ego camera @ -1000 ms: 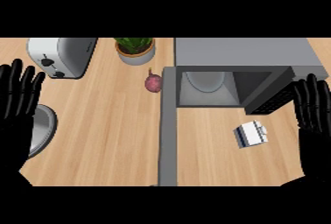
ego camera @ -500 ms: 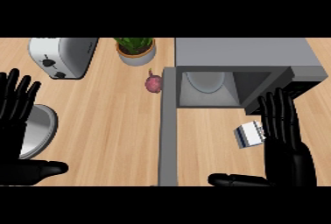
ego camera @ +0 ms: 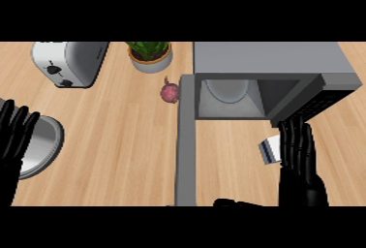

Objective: Pick up the milk, place it into the microwave and close the microwave

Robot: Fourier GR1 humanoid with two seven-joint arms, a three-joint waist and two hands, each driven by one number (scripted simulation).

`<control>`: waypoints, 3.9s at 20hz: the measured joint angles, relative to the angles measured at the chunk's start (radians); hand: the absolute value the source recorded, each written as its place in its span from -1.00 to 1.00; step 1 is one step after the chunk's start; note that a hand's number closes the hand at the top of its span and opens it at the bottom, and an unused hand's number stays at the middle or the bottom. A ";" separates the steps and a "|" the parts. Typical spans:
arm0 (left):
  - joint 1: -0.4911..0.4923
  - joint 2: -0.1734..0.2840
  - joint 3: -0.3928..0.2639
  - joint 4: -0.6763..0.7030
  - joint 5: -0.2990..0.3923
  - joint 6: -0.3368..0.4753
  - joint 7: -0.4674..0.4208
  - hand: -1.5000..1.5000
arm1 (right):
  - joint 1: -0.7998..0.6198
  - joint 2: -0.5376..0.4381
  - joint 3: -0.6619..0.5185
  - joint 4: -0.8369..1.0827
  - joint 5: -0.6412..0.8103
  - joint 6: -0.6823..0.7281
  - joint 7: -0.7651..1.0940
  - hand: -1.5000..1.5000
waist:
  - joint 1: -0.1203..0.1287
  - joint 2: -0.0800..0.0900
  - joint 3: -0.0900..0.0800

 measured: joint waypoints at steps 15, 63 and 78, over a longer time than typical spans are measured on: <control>0.186 -0.059 0.029 -0.071 -0.003 -0.106 -0.082 -1.00 | -0.021 -0.005 -0.132 0.176 0.014 -0.148 -0.123 -1.00 | 0.001 0.000 0.000; 0.249 -0.132 0.116 -0.087 -0.001 -0.245 -0.101 -1.00 | -0.407 -0.149 -0.611 1.395 -0.219 0.203 -0.725 -1.00 | 0.007 0.002 0.001; 0.251 -0.117 0.126 -0.051 0.008 -0.258 -0.138 -1.00 | -0.555 -0.183 -0.704 1.677 -0.268 0.320 -0.845 1.00 | 0.012 0.004 0.000</control>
